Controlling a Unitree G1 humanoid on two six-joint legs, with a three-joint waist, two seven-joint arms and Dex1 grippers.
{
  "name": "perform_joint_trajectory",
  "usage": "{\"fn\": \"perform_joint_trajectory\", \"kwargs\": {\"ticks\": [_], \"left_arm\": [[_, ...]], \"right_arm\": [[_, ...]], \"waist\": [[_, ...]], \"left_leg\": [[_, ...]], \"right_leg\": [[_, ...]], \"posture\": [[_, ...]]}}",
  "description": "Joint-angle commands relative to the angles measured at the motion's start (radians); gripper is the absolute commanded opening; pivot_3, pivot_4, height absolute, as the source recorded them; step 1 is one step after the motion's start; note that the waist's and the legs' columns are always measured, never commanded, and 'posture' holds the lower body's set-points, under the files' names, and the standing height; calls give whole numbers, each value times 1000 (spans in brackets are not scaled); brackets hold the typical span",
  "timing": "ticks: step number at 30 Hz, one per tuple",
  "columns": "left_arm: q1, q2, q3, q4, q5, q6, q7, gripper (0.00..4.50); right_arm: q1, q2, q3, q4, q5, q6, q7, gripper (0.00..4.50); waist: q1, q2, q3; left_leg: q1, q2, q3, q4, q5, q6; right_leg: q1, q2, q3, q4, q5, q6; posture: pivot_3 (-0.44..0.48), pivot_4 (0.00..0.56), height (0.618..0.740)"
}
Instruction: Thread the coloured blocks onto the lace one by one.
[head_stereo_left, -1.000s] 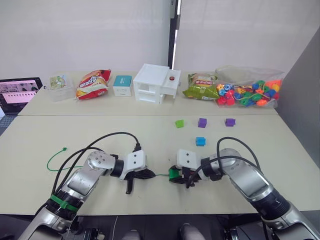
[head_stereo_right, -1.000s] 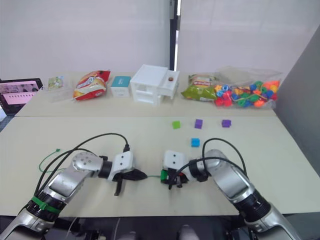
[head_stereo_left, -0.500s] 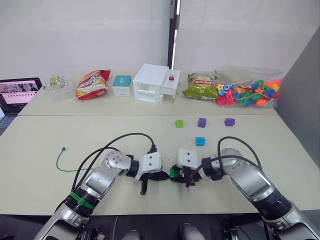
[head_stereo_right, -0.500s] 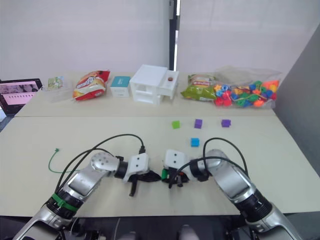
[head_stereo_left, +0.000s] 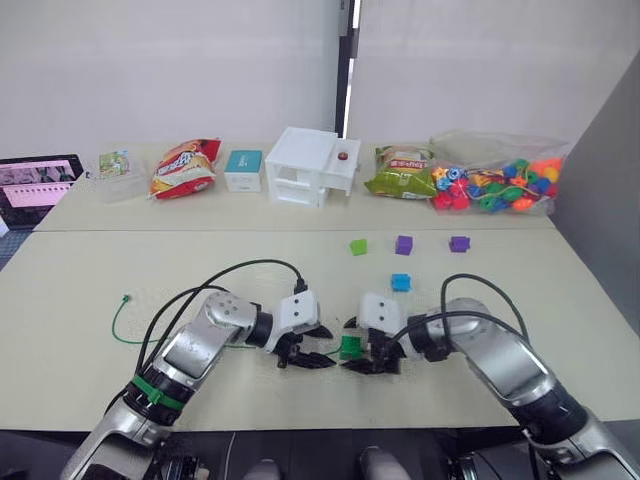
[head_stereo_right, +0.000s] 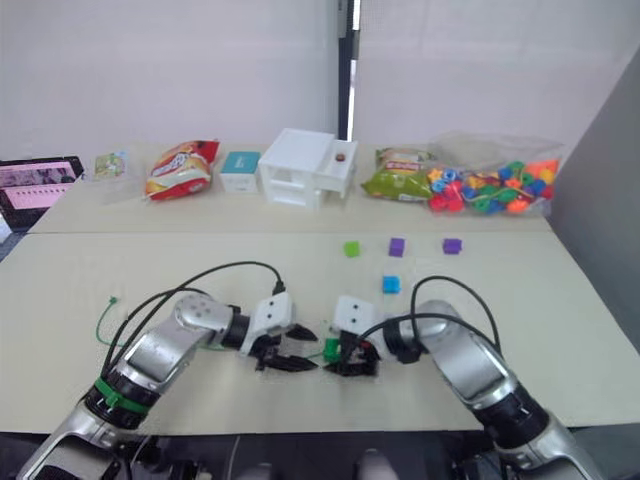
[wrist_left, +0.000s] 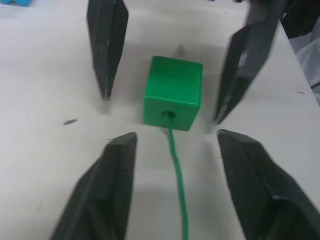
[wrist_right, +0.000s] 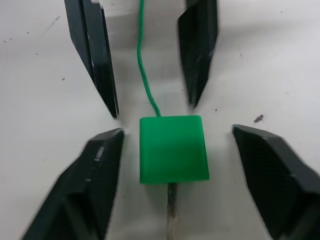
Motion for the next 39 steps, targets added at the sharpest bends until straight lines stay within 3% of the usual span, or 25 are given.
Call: {"fn": "perform_joint_trajectory", "kwargs": {"ticks": [1, 2, 11, 22, 26, 36, 39], "left_arm": [[-26, -31, -21, -31, -1, 0, 11, 4118], [-31, -42, -42, -24, 14, -15, 13, 4492], [-68, -134, -142, 94, 98, -89, 44, 4492], [-57, -133, -125, 90, 84, -110, 24, 1219], [-55, -132, -125, 84, 78, -101, 22, 1219], [-56, -120, -112, 83, 67, -84, 20, 1219], [-56, -112, -88, 75, 51, -68, 19, 1219]], "right_arm": [[32, -64, -86, -89, 51, 8, 19, 4500], [49, -89, -101, -102, 61, 12, 27, 4500], [86, -136, -68, -36, -4, -43, -31, 4500], [106, -127, -50, -16, -16, -76, -40, 4500], [113, -119, -30, 6, -39, -112, -49, 3420], [112, -105, -11, 55, -85, -214, -56, 14], [90, -104, -34, 48, -58, -238, -29, 0]], "waist": [[4, 0, 0], [4, 0, 0], [-5, 0, 0], [-4, 0, 0], [-4, 0, 0], [-6, -1, 0], [-6, 0, 0]], "left_leg": [[0, 0, 0, 0, 0, 0], [0, 0, 0, 0, 0, 0], [1, 0, 1, 0, 0, 0], [1, 0, 1, 0, 0, 0], [1, 0, 1, 0, 0, 0], [2, 0, 1, 0, 0, 0], [2, 0, 1, 0, 0, 0]], "right_leg": [[0, 0, 0, 0, 0, 0], [1, 0, 0, -1, 0, 0], [0, 1, 0, 0, 0, 0], [0, 1, 0, 0, 0, 0], [0, 0, 0, 0, 0, 0], [2, 1, 1, 0, 0, 0], [2, 1, 1, 0, 0, 0]], "posture": [[0, 150, 740], [0, 150, 740], [0, 150, 740], [0, 150, 740], [0, 150, 740], [0, 150, 740], [0, 150, 740]]}}
